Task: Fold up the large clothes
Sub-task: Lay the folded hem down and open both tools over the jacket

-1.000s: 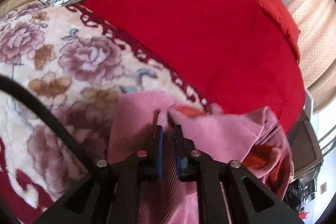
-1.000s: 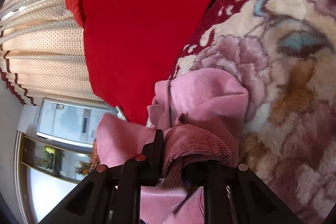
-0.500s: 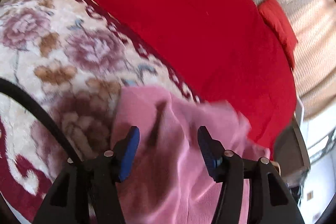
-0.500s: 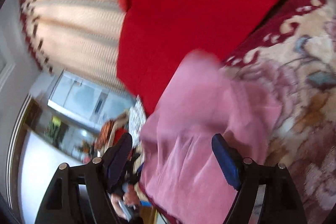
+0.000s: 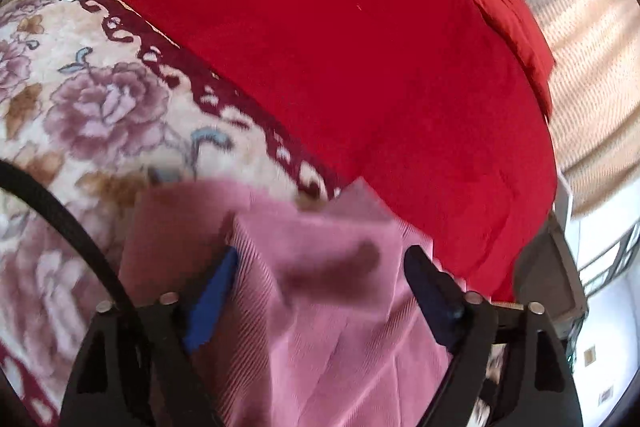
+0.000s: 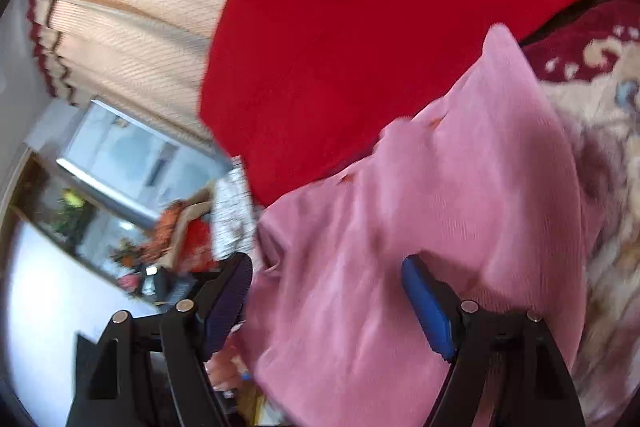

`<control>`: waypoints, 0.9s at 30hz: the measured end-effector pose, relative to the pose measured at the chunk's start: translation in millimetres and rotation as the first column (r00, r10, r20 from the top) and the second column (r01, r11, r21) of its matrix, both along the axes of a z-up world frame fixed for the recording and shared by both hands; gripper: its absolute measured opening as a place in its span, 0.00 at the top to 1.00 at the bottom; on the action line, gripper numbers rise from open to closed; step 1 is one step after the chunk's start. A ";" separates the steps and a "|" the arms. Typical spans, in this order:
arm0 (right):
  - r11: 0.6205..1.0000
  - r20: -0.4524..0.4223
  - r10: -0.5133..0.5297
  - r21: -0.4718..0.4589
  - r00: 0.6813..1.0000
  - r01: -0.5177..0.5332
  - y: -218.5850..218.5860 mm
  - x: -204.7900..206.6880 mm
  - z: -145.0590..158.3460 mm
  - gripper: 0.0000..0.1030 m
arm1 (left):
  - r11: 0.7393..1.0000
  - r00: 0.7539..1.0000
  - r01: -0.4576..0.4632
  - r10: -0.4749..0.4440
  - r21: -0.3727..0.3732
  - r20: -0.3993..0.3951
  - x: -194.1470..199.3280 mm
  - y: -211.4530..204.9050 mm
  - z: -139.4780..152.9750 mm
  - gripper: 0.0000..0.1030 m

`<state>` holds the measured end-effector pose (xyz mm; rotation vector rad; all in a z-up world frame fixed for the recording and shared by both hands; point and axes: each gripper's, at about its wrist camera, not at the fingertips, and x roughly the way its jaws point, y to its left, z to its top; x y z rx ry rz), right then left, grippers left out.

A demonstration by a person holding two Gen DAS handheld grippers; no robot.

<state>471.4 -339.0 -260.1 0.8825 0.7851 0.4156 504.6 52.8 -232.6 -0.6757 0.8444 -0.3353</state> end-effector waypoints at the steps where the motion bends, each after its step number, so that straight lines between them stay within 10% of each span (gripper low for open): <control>1: 0.999 -0.009 -0.014 -0.032 1.000 0.013 -0.6 7.8 -1.6 0.23 | 1.000 1.000 -0.022 0.022 -0.003 0.012 6.4 2.0 -1.6 0.17; 13: 0.948 0.045 -0.220 -0.226 0.975 0.224 -16.2 21.1 -5.8 0.23 | 0.962 0.967 -0.252 0.253 0.101 0.000 25.0 34.8 -4.6 0.17; 18: 0.953 0.093 -0.197 -0.215 0.976 0.213 -14.6 2.8 11.2 0.23 | 0.934 0.974 -0.192 0.145 0.301 0.172 -19.0 -7.5 41.9 0.17; 21: 0.952 0.112 -0.127 -0.264 0.986 0.153 5.5 -6.8 24.0 0.23 | 0.854 0.979 -0.097 -0.010 0.512 0.202 -42.0 -48.4 48.0 0.16; 24: 0.944 0.104 -0.095 -0.306 0.990 0.123 16.1 -15.8 27.0 0.23 | 0.759 0.992 -0.024 -0.063 0.651 0.110 -43.4 -67.3 27.4 0.16; 27: 0.942 0.041 -0.089 -0.320 0.995 0.098 21.8 -14.5 19.7 0.23 | 0.796 0.993 0.105 -0.056 0.596 -0.100 -23.1 -56.1 -11.9 0.16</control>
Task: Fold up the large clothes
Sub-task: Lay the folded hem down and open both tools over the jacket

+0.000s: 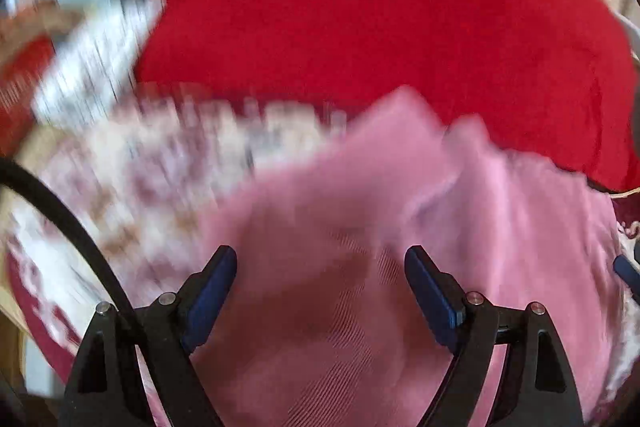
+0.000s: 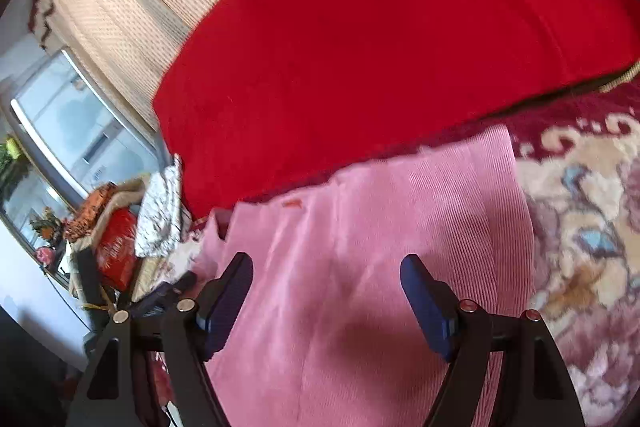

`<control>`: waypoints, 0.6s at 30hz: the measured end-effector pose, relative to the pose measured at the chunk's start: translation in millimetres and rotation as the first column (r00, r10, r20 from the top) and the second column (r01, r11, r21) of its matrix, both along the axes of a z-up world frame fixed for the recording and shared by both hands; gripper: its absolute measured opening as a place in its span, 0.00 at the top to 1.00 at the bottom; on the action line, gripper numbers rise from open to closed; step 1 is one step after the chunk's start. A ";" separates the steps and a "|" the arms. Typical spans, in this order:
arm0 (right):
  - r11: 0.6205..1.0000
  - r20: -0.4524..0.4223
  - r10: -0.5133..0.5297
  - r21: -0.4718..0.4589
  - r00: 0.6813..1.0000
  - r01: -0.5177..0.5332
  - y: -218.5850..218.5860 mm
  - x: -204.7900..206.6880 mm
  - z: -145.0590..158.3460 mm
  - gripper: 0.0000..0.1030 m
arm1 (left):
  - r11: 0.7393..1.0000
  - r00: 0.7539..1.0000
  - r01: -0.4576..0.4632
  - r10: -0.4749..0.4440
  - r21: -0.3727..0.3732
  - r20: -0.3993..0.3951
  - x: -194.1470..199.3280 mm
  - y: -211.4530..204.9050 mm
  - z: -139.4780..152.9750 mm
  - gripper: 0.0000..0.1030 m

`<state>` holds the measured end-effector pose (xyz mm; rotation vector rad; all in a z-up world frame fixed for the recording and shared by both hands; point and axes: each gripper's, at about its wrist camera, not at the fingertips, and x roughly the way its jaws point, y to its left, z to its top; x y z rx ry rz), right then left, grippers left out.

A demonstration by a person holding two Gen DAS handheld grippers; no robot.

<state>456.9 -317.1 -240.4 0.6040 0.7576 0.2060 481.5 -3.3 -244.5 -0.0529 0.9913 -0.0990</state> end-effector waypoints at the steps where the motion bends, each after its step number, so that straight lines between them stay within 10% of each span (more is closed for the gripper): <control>1: 1.000 -0.027 0.002 0.013 1.000 -0.002 -2.5 0.9 -6.9 0.23 | 0.999 0.998 -0.023 0.022 -0.028 -0.053 7.6 5.9 -12.5 0.16; 18: 0.999 -0.022 0.004 0.035 1.000 -0.003 14.6 14.7 -24.7 0.24 | 0.935 0.970 -0.222 0.240 -0.278 0.031 60.3 29.5 2.4 0.16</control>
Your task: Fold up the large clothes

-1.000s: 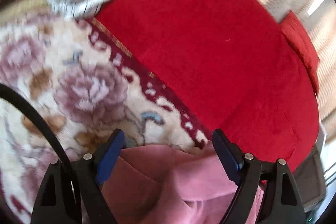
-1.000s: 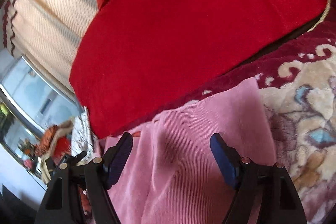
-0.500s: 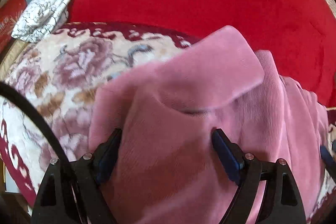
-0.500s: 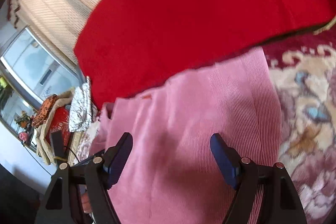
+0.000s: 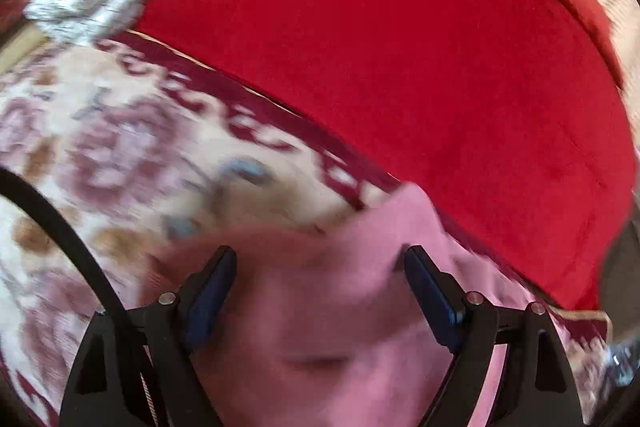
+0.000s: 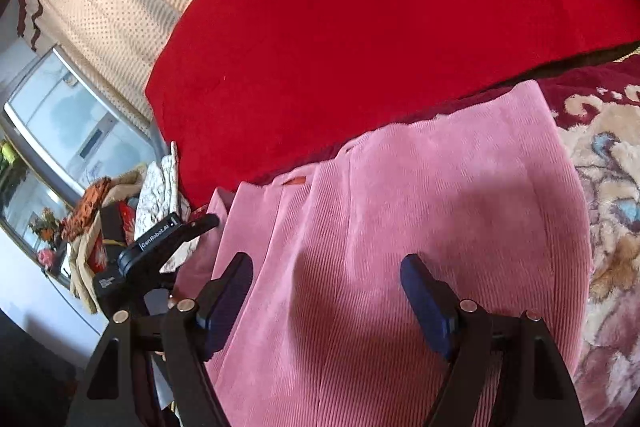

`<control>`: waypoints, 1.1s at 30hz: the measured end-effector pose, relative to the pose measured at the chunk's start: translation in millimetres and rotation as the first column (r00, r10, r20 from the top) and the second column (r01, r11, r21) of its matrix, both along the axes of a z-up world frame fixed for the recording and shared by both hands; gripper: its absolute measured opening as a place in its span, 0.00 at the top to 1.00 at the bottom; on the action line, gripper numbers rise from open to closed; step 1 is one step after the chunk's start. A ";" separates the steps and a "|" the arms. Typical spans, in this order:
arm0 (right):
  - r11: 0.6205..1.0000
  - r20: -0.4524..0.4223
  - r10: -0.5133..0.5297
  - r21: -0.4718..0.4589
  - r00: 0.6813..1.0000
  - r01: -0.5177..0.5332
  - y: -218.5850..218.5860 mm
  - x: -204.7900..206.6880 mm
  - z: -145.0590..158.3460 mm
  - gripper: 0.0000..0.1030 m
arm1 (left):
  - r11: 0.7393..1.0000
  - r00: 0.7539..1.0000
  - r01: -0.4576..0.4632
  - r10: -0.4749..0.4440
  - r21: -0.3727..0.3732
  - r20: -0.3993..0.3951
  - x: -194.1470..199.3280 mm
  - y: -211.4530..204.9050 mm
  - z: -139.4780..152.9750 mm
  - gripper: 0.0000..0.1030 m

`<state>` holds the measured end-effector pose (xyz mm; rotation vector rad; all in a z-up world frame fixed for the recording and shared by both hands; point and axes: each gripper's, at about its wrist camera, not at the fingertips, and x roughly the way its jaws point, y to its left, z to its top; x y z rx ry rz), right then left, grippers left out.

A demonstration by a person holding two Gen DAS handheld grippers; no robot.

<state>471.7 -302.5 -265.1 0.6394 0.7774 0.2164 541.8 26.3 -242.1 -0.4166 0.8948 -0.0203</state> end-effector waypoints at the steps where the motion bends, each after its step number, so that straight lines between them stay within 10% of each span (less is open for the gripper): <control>1: 1.000 0.009 -0.016 0.008 1.000 0.015 -2.4 -0.2 0.5 0.24 | 0.998 0.999 -0.053 0.053 0.037 0.004 -0.2 8.0 -0.1 0.17; 8: 0.997 0.085 -0.056 0.053 0.995 0.051 -22.6 -10.8 12.9 0.24 | 0.974 0.982 -0.176 0.163 0.146 0.093 -31.1 29.3 25.7 0.17; 12: 1.000 0.054 -0.017 0.006 0.998 0.017 -15.5 -7.8 14.0 0.39 | 0.990 0.991 0.031 -0.049 0.138 0.127 -45.3 -4.0 39.9 0.17; 18: 0.999 0.018 -0.038 0.002 0.999 0.038 -21.7 -3.5 5.0 0.40 | 0.940 0.947 0.310 -0.318 0.141 0.040 -38.5 -69.2 20.7 0.17; 29: 0.984 -0.058 -0.162 -0.083 0.985 0.157 -42.3 15.0 -15.4 0.48 | 0.988 0.999 0.042 -0.044 0.148 0.008 -3.3 -34.9 -7.6 0.17; 33: 0.979 -0.101 -0.196 -0.083 0.975 0.188 -56.0 15.8 -20.9 0.56 | 0.999 0.999 0.020 -0.018 0.034 -0.049 -7.1 -13.9 -20.2 0.17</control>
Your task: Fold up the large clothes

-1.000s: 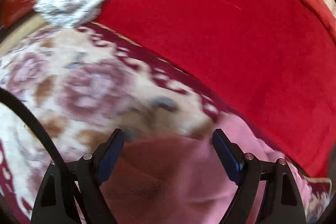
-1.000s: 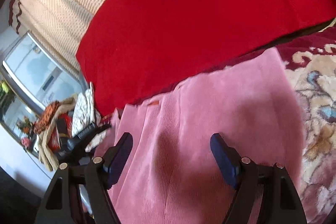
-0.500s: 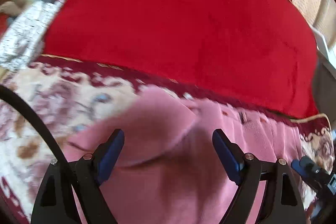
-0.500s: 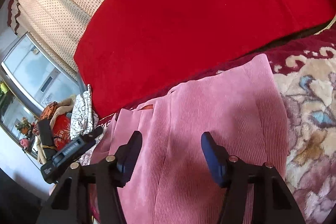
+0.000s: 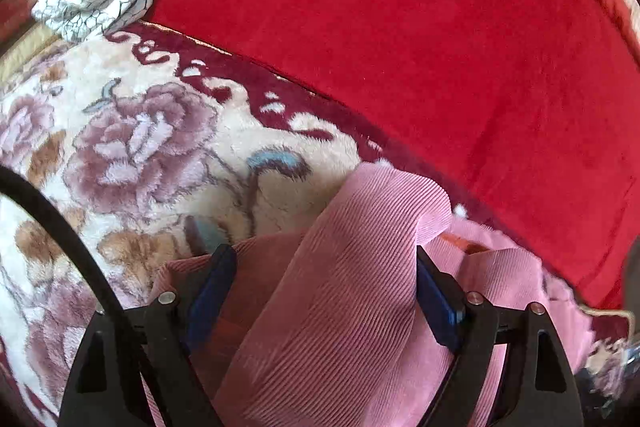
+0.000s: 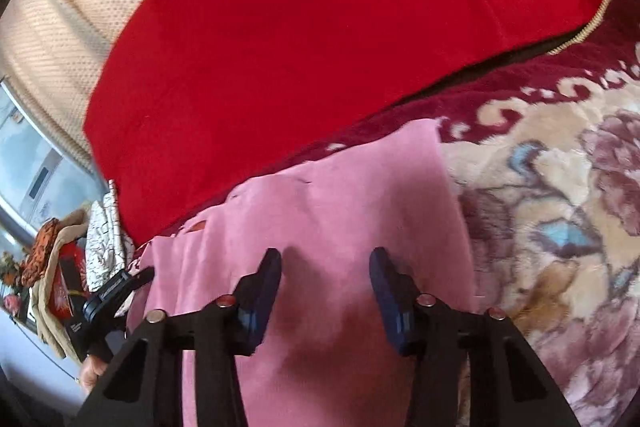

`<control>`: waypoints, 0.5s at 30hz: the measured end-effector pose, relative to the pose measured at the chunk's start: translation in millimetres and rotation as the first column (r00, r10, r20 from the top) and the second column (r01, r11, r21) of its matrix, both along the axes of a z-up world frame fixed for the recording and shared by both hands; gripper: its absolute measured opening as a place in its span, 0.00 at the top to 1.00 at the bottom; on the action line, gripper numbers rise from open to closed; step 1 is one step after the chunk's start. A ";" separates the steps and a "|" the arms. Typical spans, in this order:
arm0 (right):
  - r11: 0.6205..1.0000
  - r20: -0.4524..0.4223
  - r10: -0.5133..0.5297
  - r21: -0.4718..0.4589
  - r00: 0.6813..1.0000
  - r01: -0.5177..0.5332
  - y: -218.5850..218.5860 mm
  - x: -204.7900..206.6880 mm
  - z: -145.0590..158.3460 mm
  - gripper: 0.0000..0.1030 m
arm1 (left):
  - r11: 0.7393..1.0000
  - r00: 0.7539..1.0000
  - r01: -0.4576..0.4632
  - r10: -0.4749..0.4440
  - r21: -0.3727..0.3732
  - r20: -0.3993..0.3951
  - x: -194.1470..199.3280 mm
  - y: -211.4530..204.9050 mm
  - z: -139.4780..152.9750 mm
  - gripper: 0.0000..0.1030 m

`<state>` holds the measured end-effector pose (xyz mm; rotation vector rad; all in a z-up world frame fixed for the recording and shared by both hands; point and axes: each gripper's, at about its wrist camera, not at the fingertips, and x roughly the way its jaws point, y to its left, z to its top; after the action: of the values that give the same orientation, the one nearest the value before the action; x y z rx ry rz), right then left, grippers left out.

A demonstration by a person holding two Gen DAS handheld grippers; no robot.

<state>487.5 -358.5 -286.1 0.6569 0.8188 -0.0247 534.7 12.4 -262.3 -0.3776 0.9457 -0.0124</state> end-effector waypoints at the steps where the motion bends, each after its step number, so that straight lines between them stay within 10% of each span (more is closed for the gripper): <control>1: 1.000 -0.004 -0.005 0.007 1.000 0.005 -2.3 -0.8 0.8 0.56 | 0.999 1.000 0.010 -0.010 0.035 0.002 -3.5 -3.2 5.6 0.17; 10: 0.989 0.126 0.149 -0.025 0.981 -0.147 28.0 -30.4 42.1 0.55 | 0.985 0.983 0.147 -0.157 0.093 0.101 -54.7 -2.4 42.1 0.17; 15: 0.960 -0.022 0.263 -0.087 0.964 -0.264 66.8 -26.1 21.1 0.54 | 0.965 0.981 0.181 -0.190 0.188 0.029 -70.8 -3.9 27.9 0.17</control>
<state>461.4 -291.7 -265.0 0.4593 0.9043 0.1770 463.8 8.5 -234.4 -0.1155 0.9244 -0.1034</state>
